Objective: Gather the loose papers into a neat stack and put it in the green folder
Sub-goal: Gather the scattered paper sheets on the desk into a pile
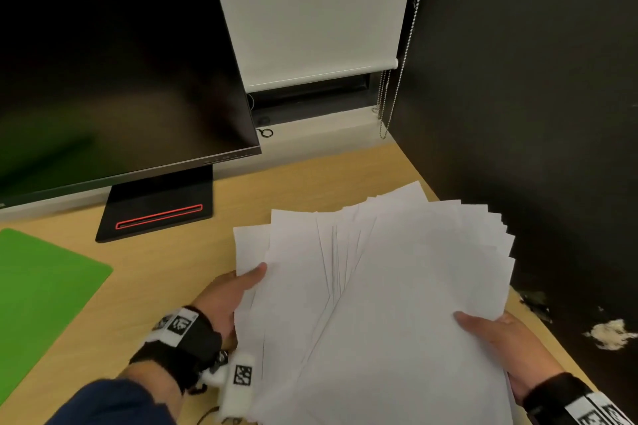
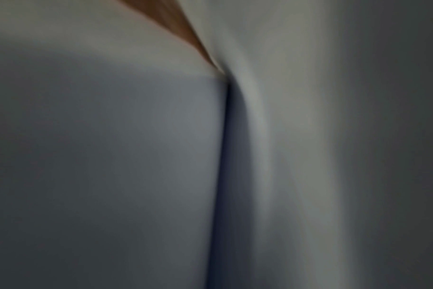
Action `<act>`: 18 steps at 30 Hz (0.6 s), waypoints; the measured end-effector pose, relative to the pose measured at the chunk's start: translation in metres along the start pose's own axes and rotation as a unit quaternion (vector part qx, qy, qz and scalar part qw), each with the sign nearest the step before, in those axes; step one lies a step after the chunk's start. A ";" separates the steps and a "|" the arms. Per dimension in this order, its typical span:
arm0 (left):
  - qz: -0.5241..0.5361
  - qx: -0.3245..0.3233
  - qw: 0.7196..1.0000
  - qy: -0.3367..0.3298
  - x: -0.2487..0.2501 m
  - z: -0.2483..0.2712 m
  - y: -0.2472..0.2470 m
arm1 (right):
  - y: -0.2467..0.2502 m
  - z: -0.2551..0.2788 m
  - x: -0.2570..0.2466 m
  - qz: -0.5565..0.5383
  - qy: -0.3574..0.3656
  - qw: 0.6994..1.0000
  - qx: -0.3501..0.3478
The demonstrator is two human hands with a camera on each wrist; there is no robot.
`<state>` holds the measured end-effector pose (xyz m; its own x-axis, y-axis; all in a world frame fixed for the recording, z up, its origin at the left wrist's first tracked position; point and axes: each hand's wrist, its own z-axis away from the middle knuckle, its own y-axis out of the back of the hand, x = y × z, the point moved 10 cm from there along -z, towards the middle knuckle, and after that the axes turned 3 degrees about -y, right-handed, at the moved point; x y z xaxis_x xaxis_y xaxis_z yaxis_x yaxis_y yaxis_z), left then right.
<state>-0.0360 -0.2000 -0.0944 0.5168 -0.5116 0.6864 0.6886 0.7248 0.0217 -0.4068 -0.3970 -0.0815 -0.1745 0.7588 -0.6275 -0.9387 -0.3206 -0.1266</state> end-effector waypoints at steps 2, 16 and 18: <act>0.024 -0.004 1.000 0.007 -0.021 0.004 -0.010 | 0.001 -0.001 0.001 -0.005 -0.005 1.000 0.002; 0.046 0.009 0.993 -0.110 -0.036 0.034 -0.009 | -0.012 -0.003 0.000 0.012 0.013 1.000 -0.004; 0.012 0.040 0.990 -0.136 -0.041 0.035 -0.005 | -0.019 -0.004 -0.002 0.022 0.024 0.999 -0.006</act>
<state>-0.0784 -0.1666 -0.0970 0.3694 -0.3577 0.8577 0.6291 0.7756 0.0525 -0.3879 -0.3945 -0.0813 -0.2013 0.7152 -0.6693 -0.9265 -0.3607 -0.1068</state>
